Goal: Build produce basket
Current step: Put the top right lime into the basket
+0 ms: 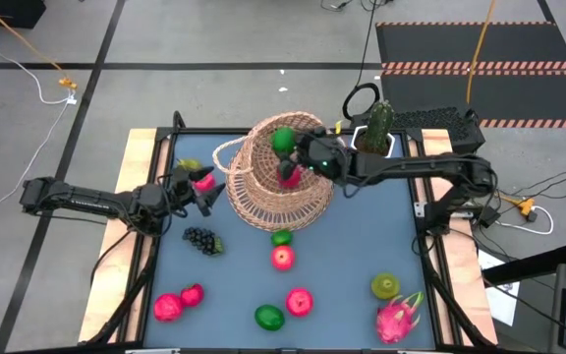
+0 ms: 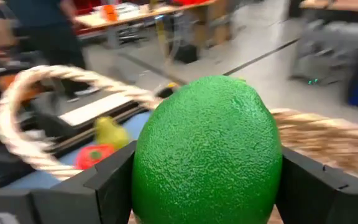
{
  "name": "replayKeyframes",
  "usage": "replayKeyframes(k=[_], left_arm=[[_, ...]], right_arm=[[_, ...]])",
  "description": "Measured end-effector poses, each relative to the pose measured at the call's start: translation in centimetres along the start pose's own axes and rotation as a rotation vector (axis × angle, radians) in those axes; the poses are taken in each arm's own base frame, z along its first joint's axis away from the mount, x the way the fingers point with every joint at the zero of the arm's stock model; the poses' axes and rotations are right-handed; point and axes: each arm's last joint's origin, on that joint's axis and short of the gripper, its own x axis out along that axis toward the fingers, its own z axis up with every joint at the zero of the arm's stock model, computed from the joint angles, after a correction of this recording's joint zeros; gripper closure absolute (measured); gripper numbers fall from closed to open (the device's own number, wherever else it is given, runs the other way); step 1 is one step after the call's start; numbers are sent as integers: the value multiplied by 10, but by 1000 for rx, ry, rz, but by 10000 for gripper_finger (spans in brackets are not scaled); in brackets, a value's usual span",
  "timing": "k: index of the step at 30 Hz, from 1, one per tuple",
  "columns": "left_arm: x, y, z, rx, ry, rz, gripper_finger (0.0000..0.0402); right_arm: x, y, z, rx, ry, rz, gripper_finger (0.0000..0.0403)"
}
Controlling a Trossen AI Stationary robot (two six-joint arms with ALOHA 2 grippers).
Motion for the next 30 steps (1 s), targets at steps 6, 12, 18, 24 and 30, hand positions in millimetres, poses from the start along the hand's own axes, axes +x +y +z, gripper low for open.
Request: replayKeyframes(k=[6,12,18,24,30], left_arm=[[2,2,4,2,-35,25,21],[2,4,5,34,-44,41,21],[2,4,6,70,-55,40,21],[2,4,8,77,-71,37,21],[2,4,8,90,-73,37,21]], right_arm=[[35,10,-10,-76,125,-10,114],[50,8,-30,-159,285,-59,110],[56,-4,-40,-153,335,-98,96],[60,-17,-47,-134,363,-132,77],[62,-26,-56,-131,391,-155,73]])
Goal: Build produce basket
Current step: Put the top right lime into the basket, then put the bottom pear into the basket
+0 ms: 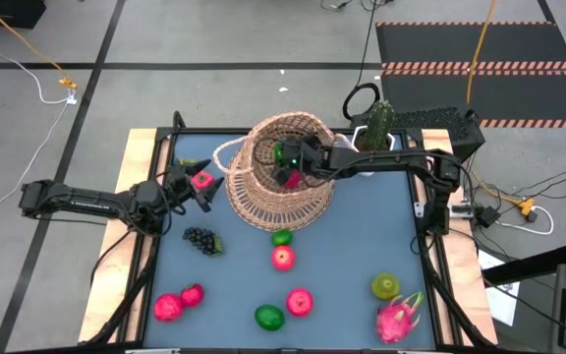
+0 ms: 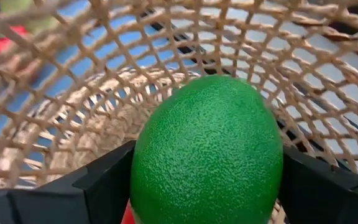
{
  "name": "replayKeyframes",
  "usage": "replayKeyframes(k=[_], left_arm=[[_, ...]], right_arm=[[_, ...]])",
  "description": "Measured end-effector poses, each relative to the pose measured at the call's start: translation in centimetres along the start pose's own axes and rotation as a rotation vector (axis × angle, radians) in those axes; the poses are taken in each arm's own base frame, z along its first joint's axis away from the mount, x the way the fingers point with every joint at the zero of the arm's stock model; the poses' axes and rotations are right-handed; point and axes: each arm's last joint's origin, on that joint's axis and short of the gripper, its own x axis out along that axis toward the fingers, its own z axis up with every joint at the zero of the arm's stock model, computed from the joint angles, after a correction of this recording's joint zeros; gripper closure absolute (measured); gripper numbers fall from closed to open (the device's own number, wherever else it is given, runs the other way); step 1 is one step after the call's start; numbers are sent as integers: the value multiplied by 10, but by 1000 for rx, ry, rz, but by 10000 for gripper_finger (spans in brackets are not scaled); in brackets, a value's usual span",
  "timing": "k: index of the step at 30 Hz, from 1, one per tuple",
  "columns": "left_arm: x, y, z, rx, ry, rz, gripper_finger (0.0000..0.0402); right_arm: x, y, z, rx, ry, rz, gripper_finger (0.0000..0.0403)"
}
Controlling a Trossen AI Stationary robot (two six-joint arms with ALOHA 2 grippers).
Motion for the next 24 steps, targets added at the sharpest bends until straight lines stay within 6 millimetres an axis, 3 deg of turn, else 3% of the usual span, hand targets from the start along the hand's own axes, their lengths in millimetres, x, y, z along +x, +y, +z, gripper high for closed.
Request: replayKeyframes(k=[6,12,24], left_arm=[[0,0,0,26,0,0,21],[0,0,-1,29,6,0,21],[0,0,-1,23,8,0,21]], right_arm=[[0,-4,0,56,-4,-8,72],[-5,-4,3,7,-14,1,68],[-5,-1,-2,23,-14,31,15]])
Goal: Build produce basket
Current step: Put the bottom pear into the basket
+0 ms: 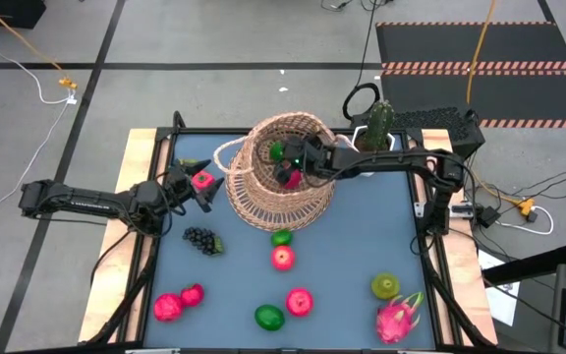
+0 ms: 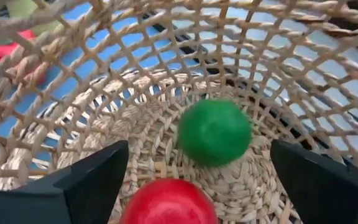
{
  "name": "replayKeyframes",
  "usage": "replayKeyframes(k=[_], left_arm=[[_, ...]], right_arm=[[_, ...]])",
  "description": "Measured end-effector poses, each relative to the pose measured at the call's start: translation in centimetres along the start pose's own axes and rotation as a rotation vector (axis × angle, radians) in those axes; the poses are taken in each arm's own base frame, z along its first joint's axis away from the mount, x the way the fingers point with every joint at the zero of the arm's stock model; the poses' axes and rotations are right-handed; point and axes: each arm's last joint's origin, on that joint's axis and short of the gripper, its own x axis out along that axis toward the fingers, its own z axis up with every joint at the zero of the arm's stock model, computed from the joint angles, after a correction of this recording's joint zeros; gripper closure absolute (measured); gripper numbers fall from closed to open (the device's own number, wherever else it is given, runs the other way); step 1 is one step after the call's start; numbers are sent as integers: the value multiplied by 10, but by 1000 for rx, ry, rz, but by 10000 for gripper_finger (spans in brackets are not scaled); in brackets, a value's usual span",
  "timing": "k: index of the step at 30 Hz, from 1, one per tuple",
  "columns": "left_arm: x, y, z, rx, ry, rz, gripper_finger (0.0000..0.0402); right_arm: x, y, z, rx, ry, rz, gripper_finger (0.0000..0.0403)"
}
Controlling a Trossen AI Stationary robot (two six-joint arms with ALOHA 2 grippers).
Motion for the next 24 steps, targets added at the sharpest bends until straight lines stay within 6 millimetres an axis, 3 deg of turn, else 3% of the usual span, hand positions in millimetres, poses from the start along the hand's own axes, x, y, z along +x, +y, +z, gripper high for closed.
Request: replayKeyframes(k=[7,15,24], left_arm=[[0,0,-1,3,7,1,21],[0,0,-2,7,19,1,21],[0,0,-3,-22,24,-10,21]], right_arm=[[-21,14,12,-30,-128,-11,22],[-75,27,33,-80,-292,40,23],[-135,68,19,-174,-328,202,23]])
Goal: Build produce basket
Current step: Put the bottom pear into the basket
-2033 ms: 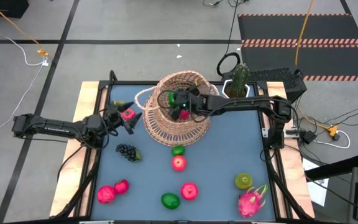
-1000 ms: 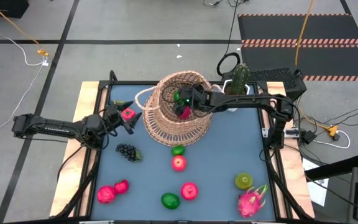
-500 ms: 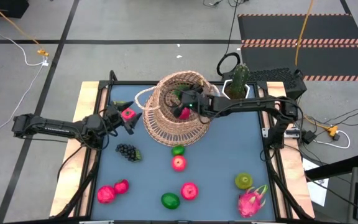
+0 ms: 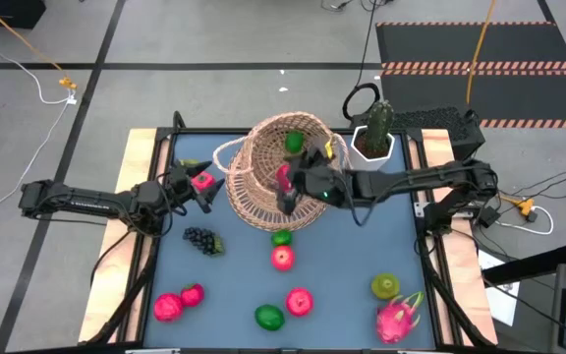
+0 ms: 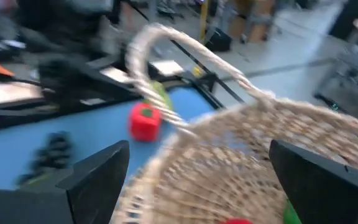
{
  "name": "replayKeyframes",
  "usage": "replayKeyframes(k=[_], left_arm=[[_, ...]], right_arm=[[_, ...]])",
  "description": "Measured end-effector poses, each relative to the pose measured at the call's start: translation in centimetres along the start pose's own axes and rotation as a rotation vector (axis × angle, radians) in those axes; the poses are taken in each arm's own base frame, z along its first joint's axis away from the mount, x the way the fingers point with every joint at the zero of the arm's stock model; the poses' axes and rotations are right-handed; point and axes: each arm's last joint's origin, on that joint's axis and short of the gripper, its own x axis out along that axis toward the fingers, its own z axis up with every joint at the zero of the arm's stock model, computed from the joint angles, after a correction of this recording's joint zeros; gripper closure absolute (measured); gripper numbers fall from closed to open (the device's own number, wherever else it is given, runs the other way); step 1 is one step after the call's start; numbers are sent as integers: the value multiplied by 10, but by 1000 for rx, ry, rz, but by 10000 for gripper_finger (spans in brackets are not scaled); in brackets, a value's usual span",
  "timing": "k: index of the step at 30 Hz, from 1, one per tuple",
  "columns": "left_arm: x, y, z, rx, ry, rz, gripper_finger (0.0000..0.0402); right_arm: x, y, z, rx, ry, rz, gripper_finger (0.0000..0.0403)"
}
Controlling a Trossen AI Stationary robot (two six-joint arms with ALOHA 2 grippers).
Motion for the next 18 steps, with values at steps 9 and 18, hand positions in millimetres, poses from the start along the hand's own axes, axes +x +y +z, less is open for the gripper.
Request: replayKeyframes(k=[9,18], left_arm=[[0,-3,3,-66,-11,-105,21],[0,-3,2,-55,-7,-111,21]], right_arm=[[-55,57,-11,-123,3,20,23],[-99,74,-52,-35,292,55,23]])
